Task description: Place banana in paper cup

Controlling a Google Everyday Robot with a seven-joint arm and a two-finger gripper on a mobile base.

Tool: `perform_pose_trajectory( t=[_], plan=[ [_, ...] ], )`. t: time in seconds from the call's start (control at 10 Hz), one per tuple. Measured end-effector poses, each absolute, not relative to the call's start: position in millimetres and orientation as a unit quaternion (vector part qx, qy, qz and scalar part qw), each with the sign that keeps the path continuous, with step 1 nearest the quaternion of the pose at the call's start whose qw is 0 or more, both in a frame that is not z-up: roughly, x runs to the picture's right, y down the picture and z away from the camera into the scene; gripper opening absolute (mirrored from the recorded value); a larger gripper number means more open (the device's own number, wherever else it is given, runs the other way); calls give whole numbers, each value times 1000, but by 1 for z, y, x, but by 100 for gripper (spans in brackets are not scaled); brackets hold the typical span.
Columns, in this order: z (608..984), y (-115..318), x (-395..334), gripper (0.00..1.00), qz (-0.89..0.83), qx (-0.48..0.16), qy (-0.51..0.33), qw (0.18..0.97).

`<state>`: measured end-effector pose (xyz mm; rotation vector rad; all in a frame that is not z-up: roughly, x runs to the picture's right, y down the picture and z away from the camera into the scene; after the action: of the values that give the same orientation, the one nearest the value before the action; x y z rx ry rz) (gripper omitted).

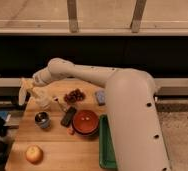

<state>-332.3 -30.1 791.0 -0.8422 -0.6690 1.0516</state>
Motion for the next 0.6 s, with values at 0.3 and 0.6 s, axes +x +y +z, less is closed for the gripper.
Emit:
perform_pose_trajectory(
  t=[0.3,0.6],
  plan=[
    [805,-31,-331,40,480,-372,-291,740],
    [815,-29,-325,64,488,-374,-282,737]
  ],
)
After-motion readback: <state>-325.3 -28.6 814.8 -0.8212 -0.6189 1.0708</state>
